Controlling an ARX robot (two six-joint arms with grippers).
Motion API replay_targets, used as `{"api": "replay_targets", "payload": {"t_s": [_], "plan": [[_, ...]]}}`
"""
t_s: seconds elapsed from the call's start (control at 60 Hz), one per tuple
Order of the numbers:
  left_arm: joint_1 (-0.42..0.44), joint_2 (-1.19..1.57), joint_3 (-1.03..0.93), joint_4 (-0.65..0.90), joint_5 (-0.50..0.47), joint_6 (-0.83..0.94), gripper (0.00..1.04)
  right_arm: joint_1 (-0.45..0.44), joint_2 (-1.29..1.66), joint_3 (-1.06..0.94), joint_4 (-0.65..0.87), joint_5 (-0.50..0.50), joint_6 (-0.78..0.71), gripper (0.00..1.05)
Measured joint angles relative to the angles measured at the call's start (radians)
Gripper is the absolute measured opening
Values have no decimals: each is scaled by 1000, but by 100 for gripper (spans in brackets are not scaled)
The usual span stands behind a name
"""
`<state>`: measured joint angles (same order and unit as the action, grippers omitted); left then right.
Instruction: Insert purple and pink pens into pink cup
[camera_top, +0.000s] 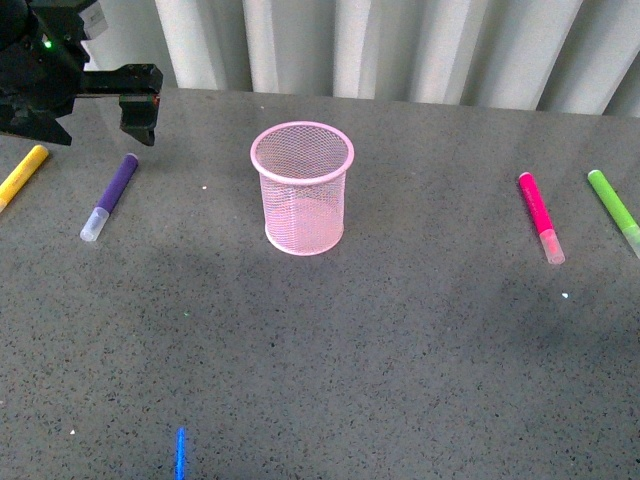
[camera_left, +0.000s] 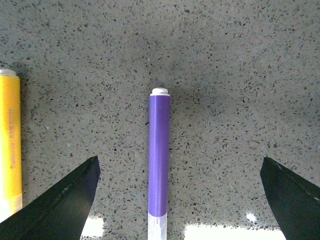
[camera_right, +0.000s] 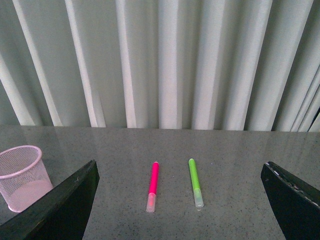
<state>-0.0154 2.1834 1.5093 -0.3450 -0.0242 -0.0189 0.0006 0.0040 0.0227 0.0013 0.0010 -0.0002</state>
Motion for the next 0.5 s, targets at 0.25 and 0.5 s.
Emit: {"api": "replay_targets", "payload": {"t_s": [0.25, 0.5], "plan": [[3, 58, 45, -13, 7, 1, 98, 0, 0, 0, 0, 0, 0, 98], [6, 97, 57, -13, 8, 8, 98, 0, 0, 0, 0, 0, 0, 98]]}}
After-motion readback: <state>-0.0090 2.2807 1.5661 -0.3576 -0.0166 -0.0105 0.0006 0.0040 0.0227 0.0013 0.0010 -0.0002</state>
